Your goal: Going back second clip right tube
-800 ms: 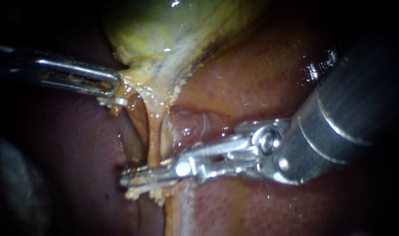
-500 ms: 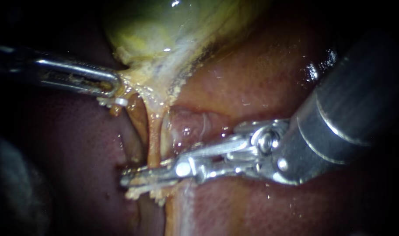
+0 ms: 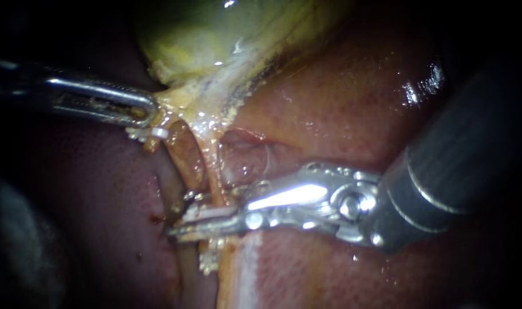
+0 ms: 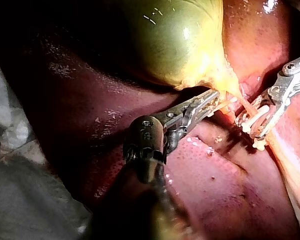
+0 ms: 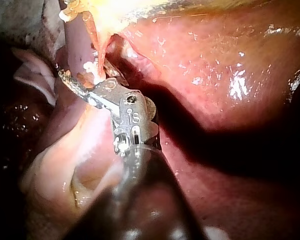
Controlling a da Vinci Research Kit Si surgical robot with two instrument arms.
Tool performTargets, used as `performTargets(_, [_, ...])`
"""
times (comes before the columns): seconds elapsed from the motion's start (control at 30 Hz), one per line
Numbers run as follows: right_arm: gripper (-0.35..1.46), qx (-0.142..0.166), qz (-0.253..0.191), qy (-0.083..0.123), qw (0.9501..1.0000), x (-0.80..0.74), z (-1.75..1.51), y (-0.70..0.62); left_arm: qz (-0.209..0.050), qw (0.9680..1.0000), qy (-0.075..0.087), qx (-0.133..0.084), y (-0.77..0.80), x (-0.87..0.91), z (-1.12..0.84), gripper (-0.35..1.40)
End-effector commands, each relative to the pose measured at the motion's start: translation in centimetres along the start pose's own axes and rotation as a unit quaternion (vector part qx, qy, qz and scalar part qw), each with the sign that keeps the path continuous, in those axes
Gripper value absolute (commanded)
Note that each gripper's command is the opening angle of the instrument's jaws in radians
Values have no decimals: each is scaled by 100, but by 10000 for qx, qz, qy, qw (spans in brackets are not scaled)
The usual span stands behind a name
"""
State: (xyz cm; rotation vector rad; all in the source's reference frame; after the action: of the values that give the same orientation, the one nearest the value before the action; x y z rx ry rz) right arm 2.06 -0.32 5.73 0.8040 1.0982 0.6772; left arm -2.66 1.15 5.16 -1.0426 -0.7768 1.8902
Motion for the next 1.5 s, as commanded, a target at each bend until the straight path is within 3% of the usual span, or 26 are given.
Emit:
performTargets(0.03, [50, -14, -103, 11, 9999, -1, -3, 1, 1, 10000, 0, 2, 0, 0, 0, -35])
performTargets(0.27, [50, -80, -674, 79, 9977, -9, -24, 1, 0, 10000, 1, 2, 1, 0, 0, -35])
performTargets(0.57, [50, -130, -1349, 150, 9907, -15, -75, 3, 0, 10000, 0, 1, 2, -1, -2, -35])
performTargets(0.8, [50, -132, -1653, 185, 9860, -6, -114, 0, 1, 10000, 0, 1, 2, -1, -2, -35])
performTargets(1.03, [50, -113, -1699, 184, 9852, -4, -125, -3, 1, 10000, -1, 0, 2, -1, -2, -35])
performTargets(1.5, [50, -61, -2250, 204, 9741, 13, -169, -6, 1, 10000, -1, -1, 2, -1, -2, -35])
